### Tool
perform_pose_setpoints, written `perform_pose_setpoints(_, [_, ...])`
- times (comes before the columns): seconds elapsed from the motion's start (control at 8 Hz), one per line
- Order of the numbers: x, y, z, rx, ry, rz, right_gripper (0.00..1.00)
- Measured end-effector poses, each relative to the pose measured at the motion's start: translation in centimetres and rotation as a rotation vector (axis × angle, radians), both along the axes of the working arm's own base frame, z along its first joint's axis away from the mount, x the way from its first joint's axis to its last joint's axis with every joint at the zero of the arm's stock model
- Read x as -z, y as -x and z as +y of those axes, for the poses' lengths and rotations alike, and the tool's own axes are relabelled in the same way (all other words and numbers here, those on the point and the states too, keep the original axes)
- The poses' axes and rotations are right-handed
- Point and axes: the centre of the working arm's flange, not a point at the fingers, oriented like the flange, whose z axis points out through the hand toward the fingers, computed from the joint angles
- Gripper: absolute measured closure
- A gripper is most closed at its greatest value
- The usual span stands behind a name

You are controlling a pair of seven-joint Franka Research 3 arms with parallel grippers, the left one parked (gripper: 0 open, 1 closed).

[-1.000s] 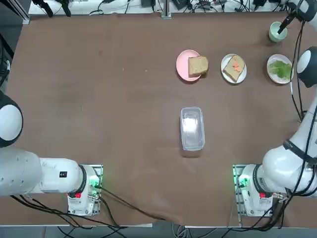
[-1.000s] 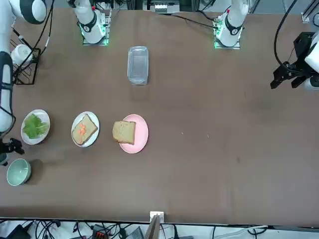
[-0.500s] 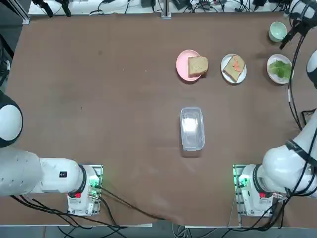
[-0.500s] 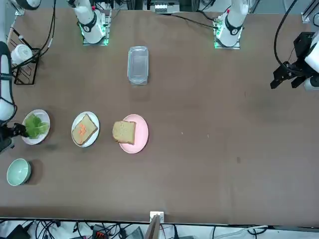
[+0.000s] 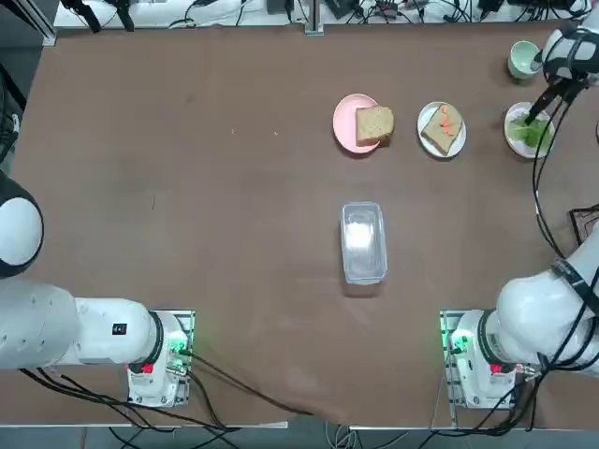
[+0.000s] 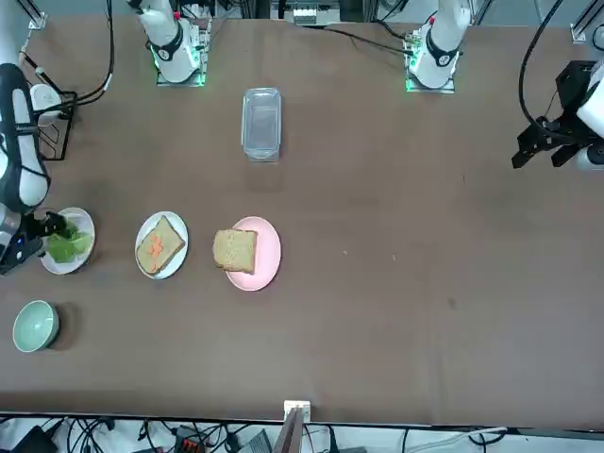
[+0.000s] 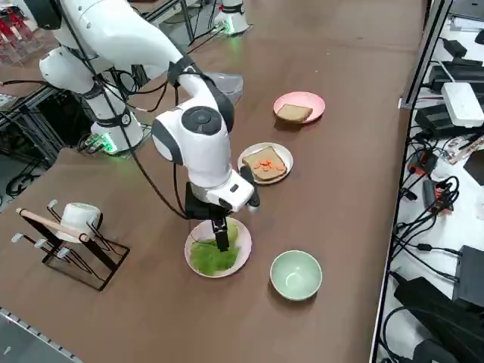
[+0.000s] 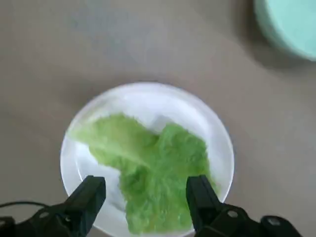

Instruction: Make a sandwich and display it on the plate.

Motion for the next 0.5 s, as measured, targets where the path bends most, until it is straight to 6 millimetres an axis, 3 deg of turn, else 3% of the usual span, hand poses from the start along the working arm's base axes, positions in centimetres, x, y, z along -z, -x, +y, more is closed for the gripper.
perform_pose_setpoints(0.5, [3.4, 3.5, -1.5, -0.004, 0.019, -0.025, 0.02])
